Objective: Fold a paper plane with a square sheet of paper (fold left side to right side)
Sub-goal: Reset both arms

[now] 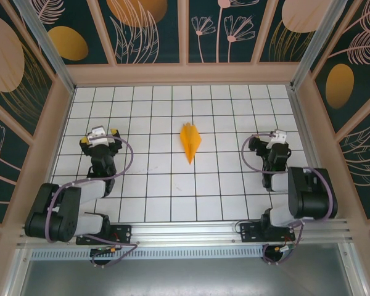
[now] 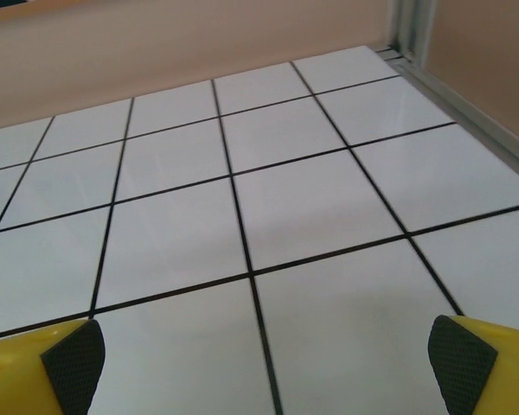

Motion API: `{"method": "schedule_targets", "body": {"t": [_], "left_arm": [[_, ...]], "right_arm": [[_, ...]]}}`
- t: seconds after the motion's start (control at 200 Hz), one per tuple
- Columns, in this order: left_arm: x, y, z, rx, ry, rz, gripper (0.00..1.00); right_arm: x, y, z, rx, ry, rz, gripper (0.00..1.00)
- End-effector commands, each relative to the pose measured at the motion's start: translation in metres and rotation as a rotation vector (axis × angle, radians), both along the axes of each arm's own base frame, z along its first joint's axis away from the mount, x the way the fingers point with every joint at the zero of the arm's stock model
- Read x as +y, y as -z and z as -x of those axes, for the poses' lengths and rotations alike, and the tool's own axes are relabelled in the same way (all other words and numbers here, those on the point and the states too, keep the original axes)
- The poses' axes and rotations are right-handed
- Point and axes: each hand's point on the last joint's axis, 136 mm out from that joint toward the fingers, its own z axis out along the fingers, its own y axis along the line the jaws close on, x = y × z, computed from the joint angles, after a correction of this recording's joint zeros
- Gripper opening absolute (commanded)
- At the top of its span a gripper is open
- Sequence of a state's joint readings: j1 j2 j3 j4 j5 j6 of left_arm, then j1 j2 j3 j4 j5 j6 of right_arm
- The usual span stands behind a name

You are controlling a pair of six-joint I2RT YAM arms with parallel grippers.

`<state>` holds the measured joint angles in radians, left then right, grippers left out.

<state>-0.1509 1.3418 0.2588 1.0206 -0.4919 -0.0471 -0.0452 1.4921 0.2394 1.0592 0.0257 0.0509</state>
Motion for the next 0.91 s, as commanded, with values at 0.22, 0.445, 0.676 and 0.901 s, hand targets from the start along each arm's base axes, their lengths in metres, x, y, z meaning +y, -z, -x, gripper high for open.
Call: {"method": "schedule_targets", "body": {"t": [0.22,0.445,0.676,0.901], "left_arm": [[-0.011,-0.004,0.007,-0.145,0.140,0.013,0.98],[-0.006,0.010,-0.011,-0.082,0.147,0.050,0.99],[-0.001,0.010,-0.011,-0.082,0.137,0.066,0.98],[-0.001,0.010,-0.012,-0.084,0.137,0.067,0.99]], "right_arm": [[0.014,-0.025,-0.009,-0.128,-0.091,0.025,0.99],[0.014,-0.025,-0.009,-0.127,-0.089,0.028,0.99],[0.014,-0.025,-0.009,-0.126,-0.089,0.029,0.99],[0.014,-0.025,-0.009,-0.127,-0.088,0.030,0.99]]}}
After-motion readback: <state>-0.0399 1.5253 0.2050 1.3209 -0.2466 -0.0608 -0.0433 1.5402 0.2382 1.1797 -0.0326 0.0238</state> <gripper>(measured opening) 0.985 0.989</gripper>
